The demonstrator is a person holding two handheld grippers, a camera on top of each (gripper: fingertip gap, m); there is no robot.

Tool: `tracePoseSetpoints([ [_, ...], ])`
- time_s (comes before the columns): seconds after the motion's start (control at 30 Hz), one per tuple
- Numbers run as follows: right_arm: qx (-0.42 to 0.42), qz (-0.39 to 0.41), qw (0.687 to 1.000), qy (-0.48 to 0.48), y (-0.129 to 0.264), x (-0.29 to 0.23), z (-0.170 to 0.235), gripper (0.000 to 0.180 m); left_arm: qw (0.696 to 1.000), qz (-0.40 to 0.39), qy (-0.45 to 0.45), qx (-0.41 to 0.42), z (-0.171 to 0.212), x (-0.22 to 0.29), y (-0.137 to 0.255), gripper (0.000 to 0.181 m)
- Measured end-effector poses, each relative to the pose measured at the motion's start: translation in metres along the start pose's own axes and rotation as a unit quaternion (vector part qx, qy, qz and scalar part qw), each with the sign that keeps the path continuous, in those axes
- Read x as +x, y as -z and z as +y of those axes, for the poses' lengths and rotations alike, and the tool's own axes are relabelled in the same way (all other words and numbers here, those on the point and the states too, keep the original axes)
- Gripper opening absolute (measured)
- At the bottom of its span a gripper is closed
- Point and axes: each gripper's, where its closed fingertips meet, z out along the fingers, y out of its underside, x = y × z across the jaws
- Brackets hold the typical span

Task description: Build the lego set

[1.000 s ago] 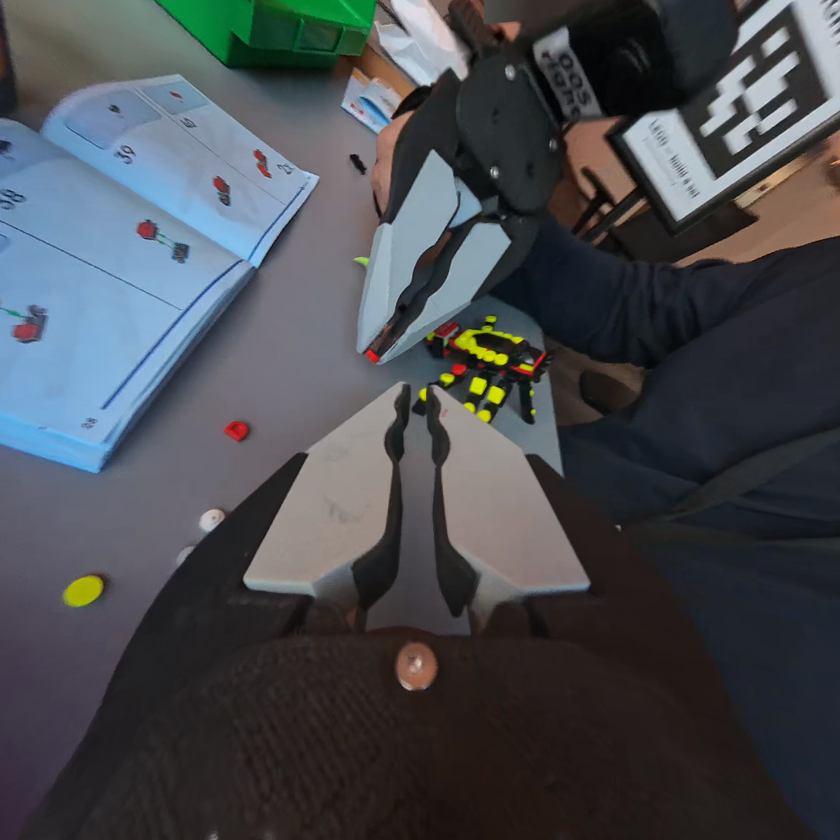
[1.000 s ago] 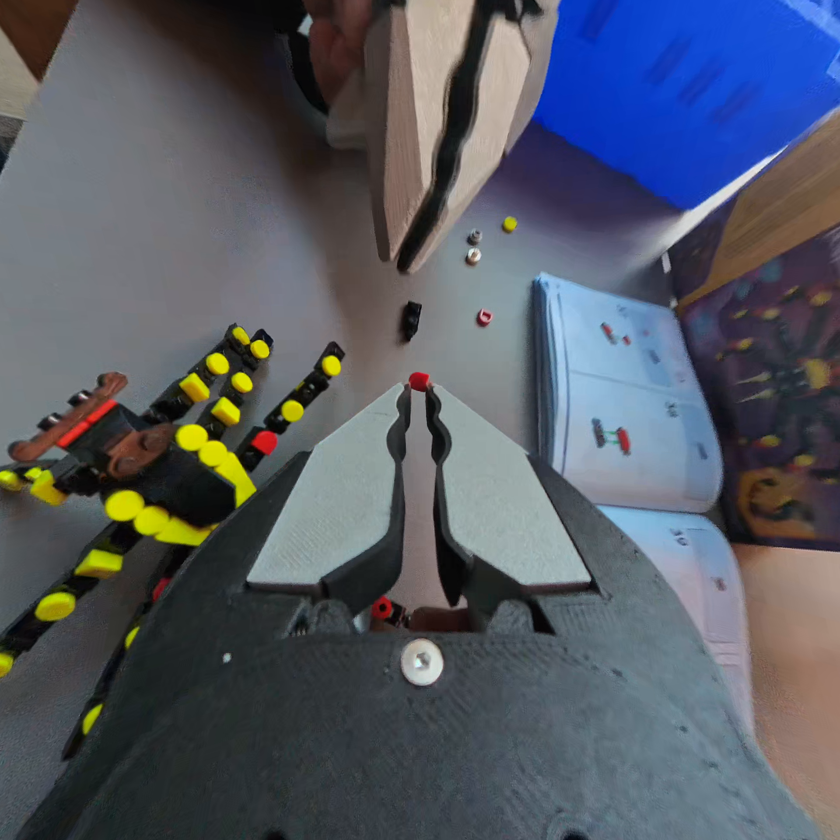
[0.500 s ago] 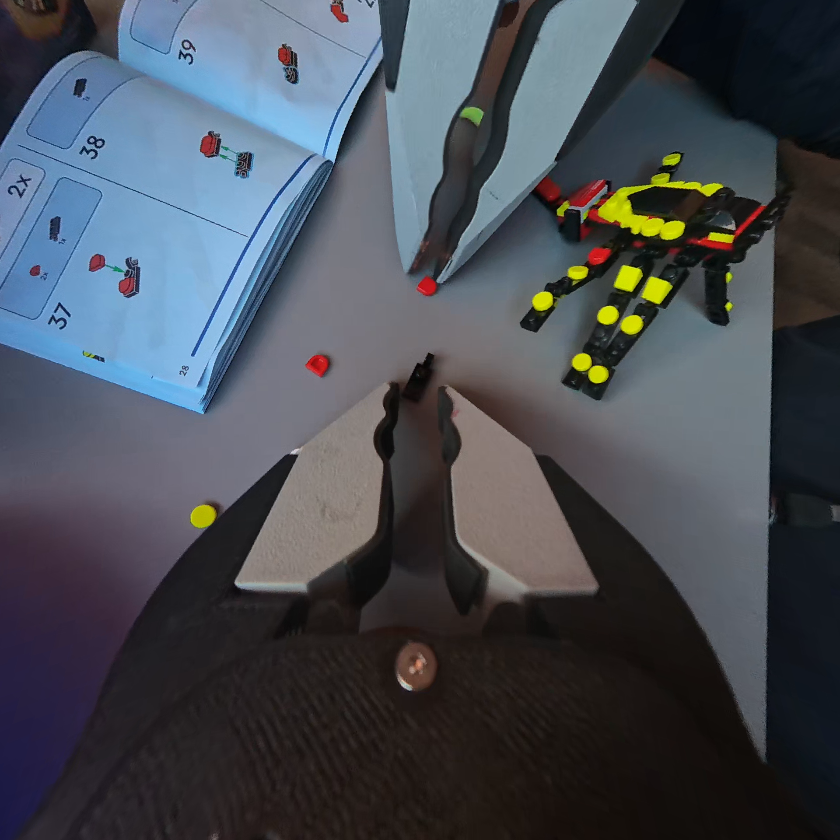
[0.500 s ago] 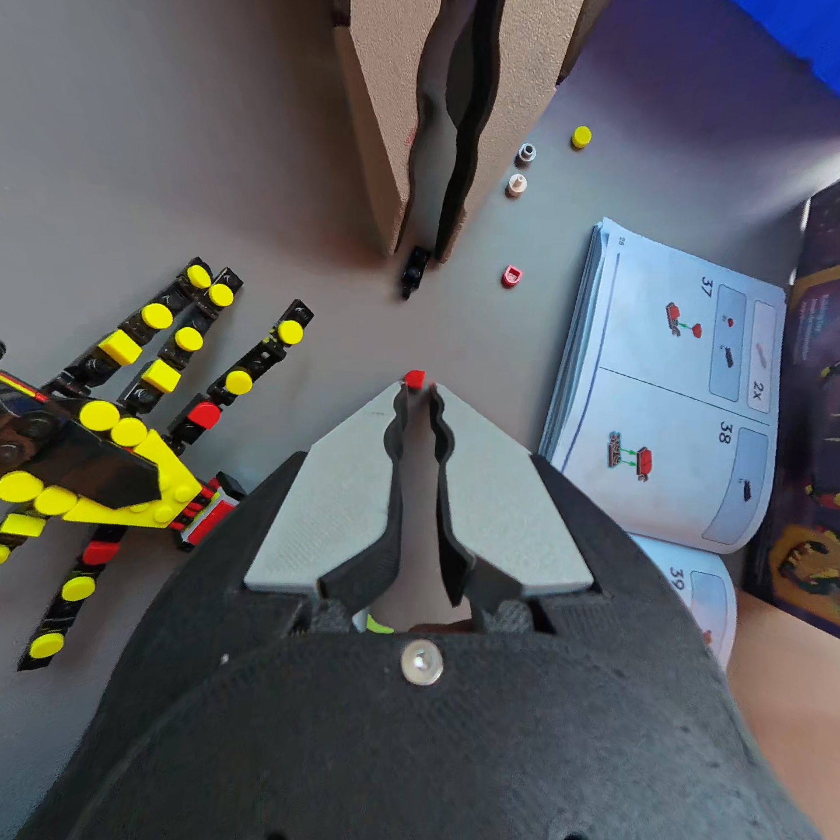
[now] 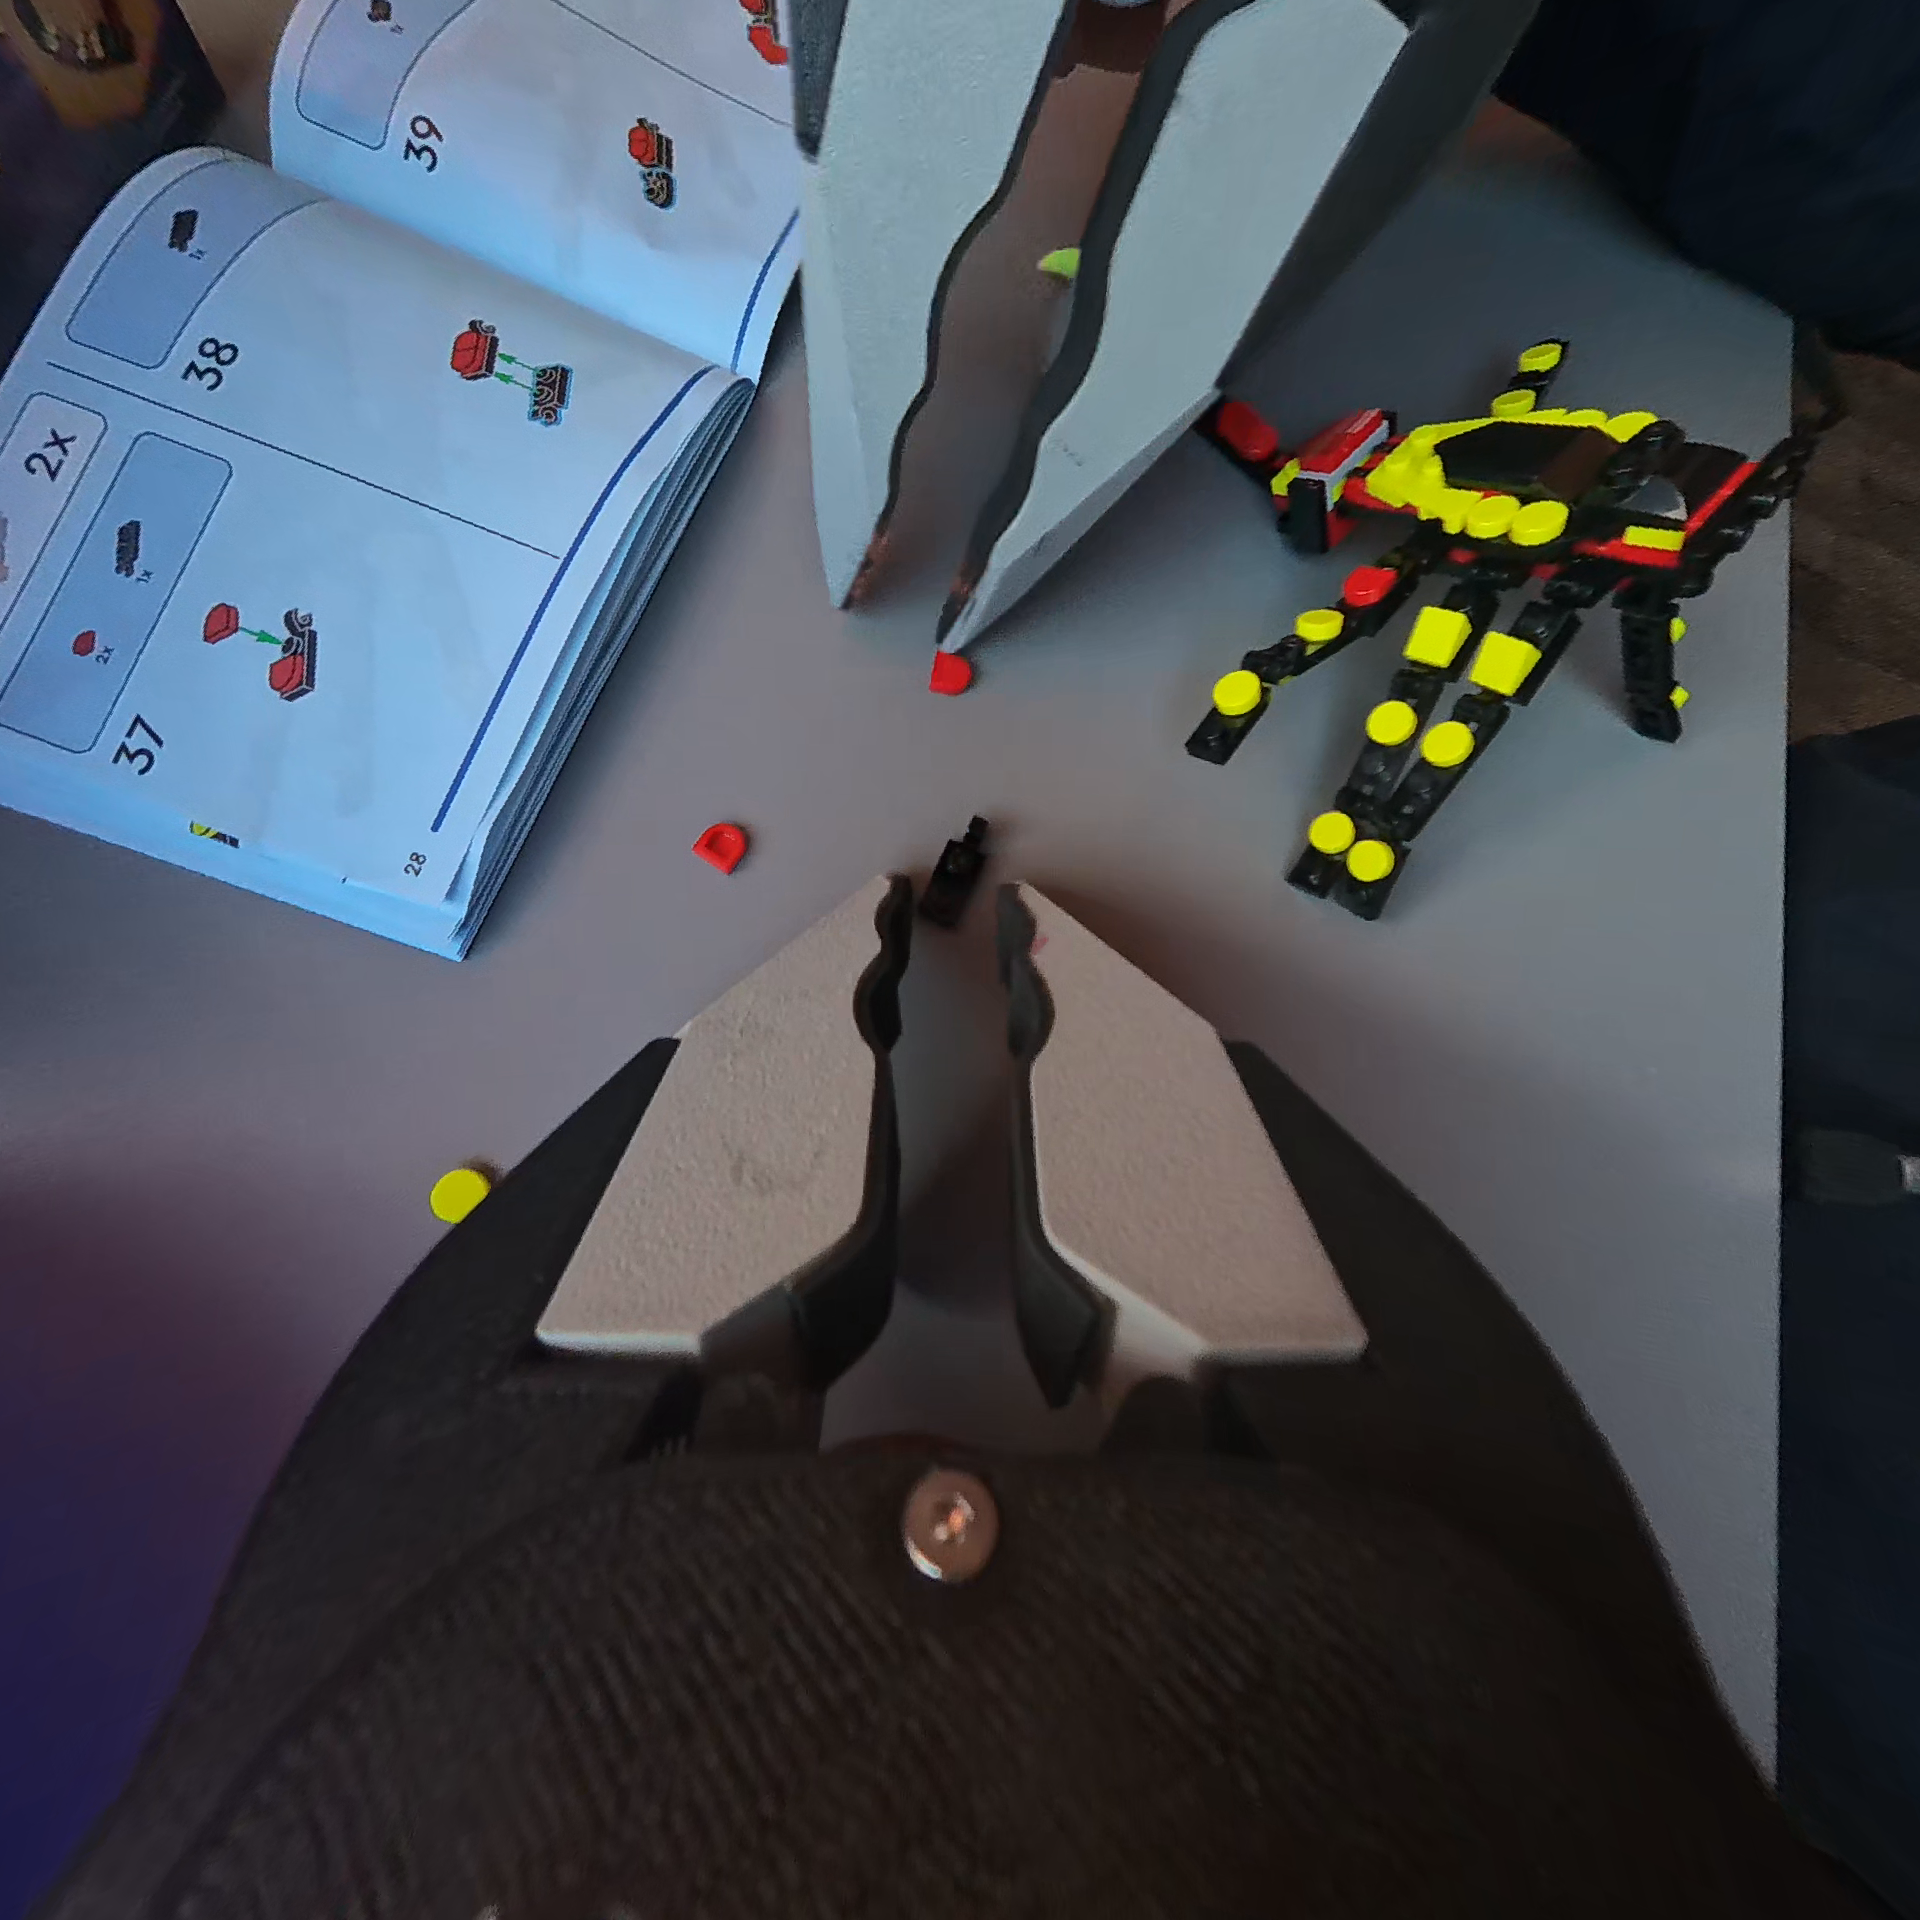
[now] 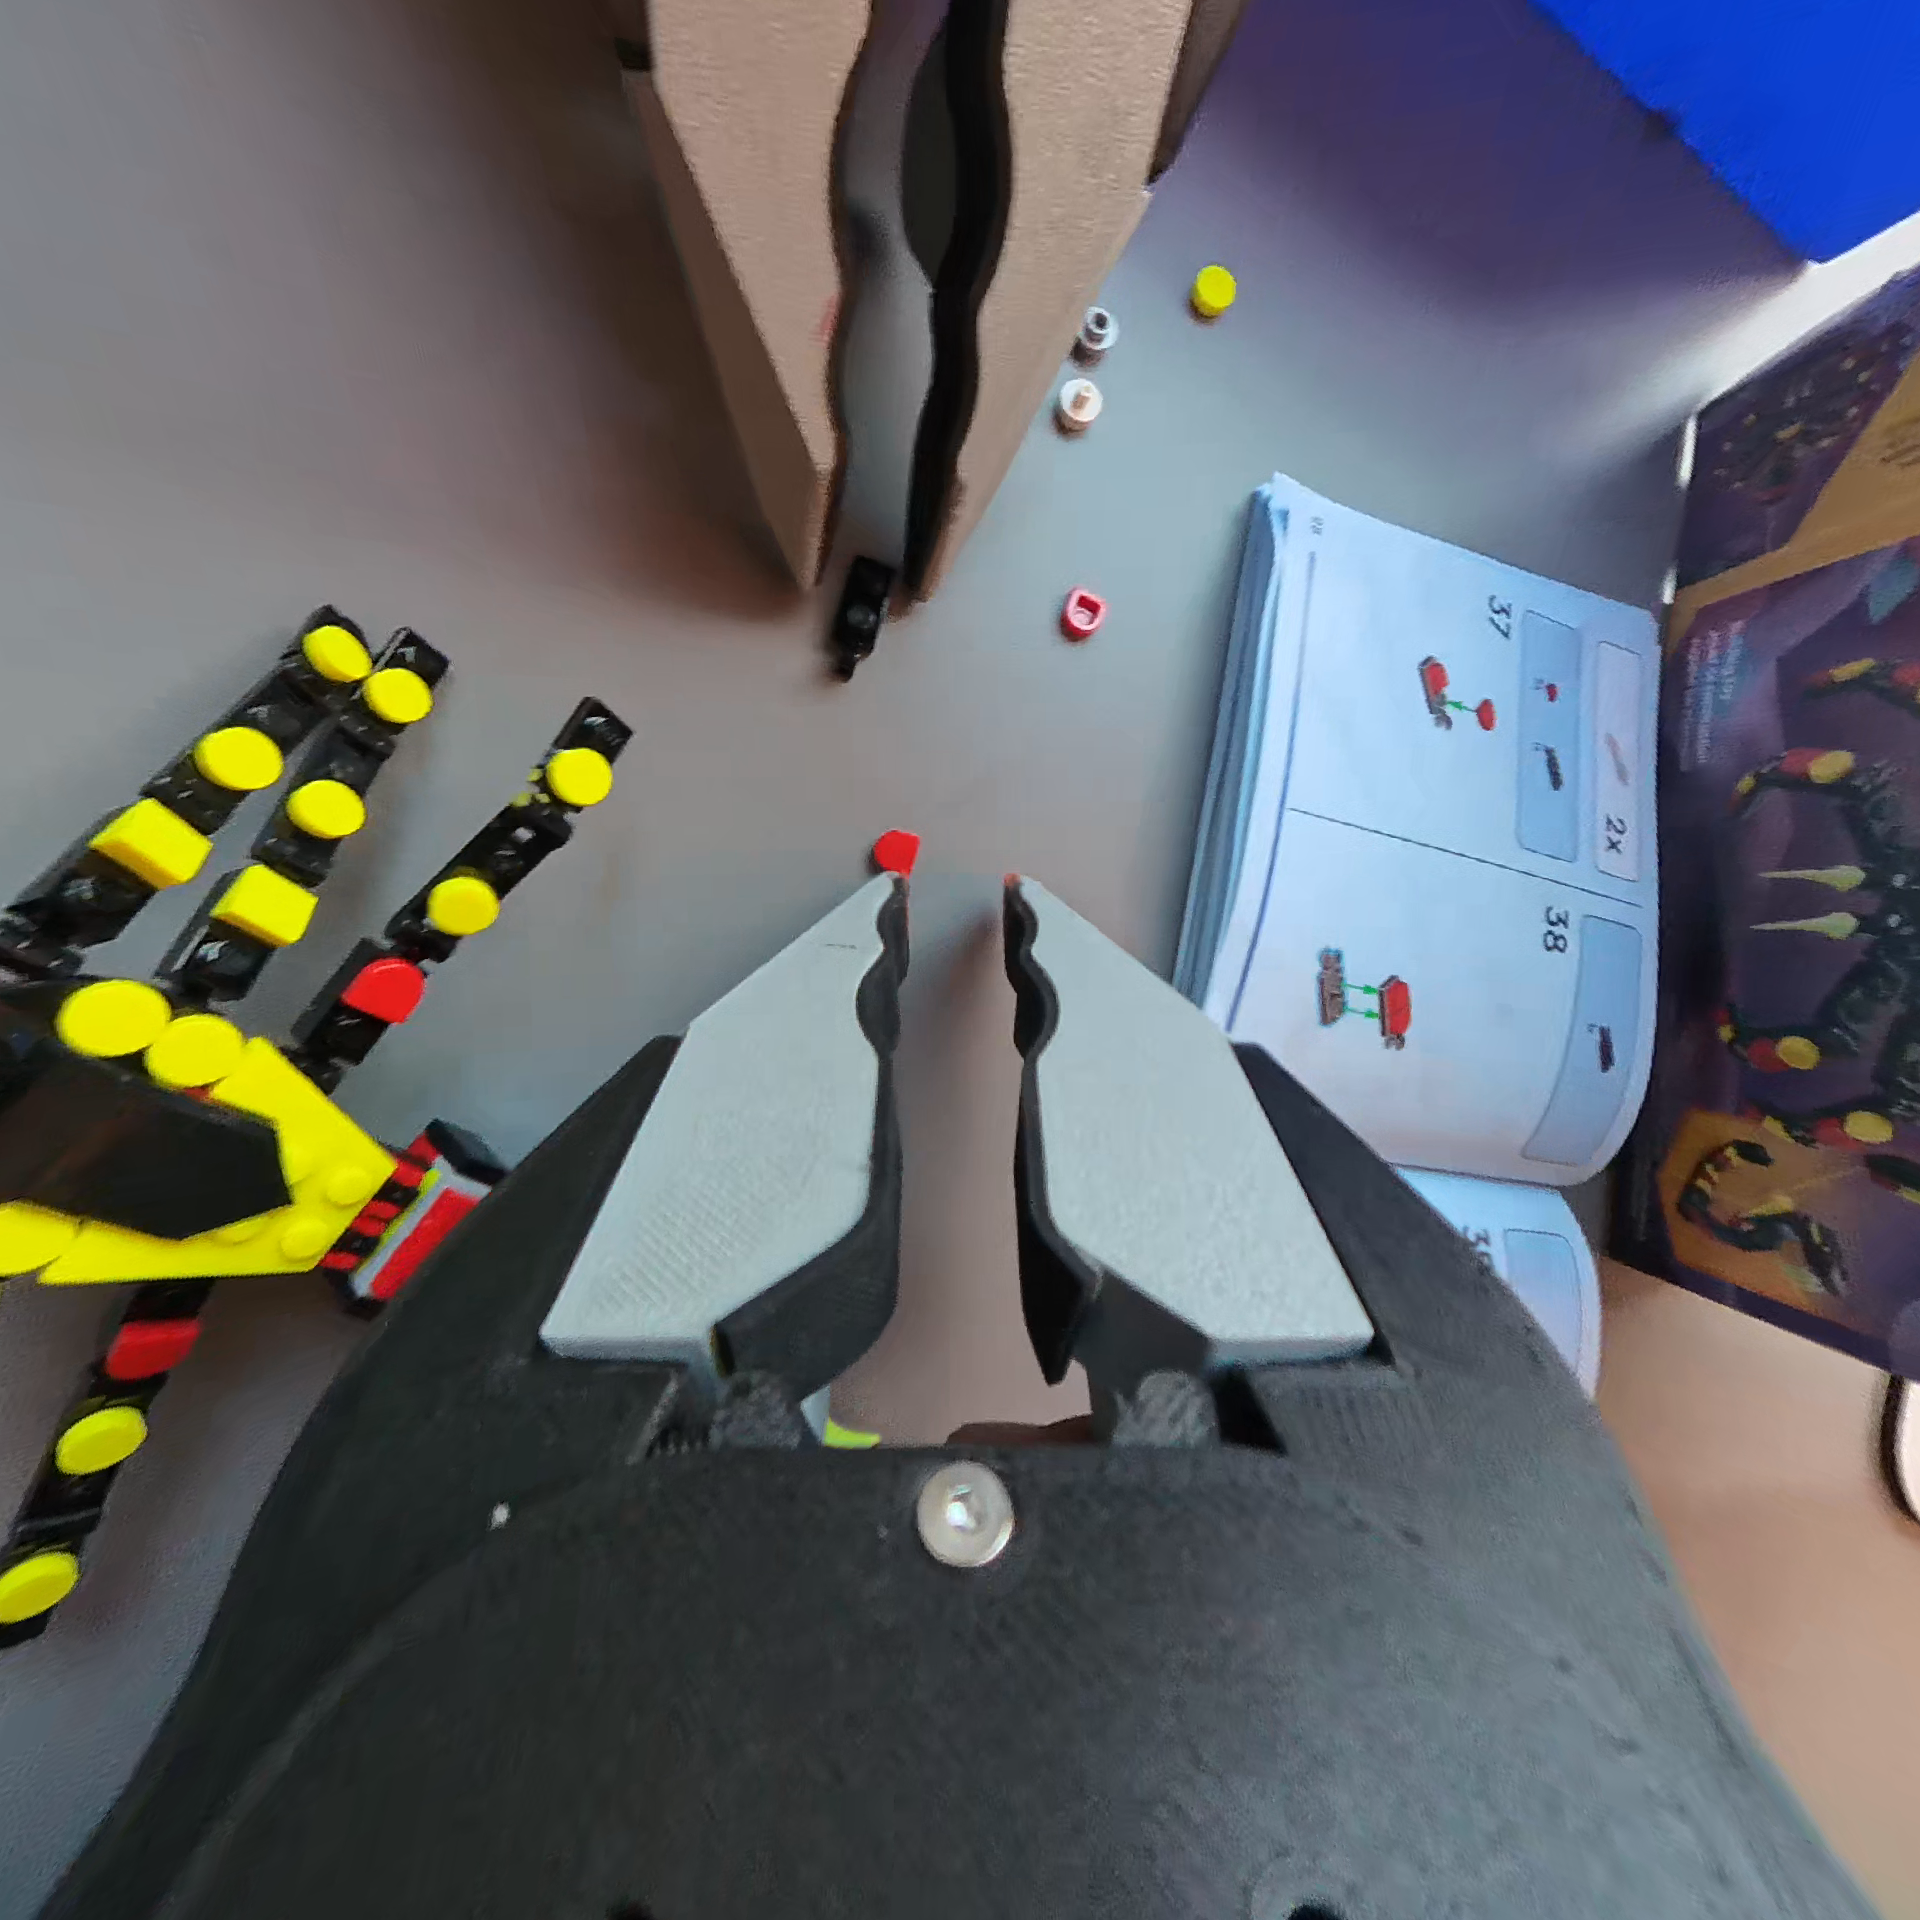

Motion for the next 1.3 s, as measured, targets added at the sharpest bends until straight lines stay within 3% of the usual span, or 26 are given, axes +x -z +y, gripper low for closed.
tracePoseSetpoints([
  [0.2,0.008,0.056,0.998,-0.015,-0.005,0.021,-0.005,0.015,1.000,0.001,-0.001,-0.001,0.000,0.001,0.000,0.015],
  [0.6,0.009,-0.033,0.997,-0.073,0.002,-0.010,-0.001,0.000,1.000,-0.015,-0.016,-0.004,0.002,-0.002,0.001,0.010],
  [0.87,0.040,-0.011,0.997,-0.068,-0.008,0.000,-0.011,0.000,1.000,-0.007,-0.011,-0.005,0.002,0.000,0.000,0.009],
  [1.3,0.021,-0.004,0.997,-0.075,-0.001,-0.005,-0.001,0.000,1.000,-0.011,-0.020,-0.008,0.002,0.001,0.000,0.010],
])
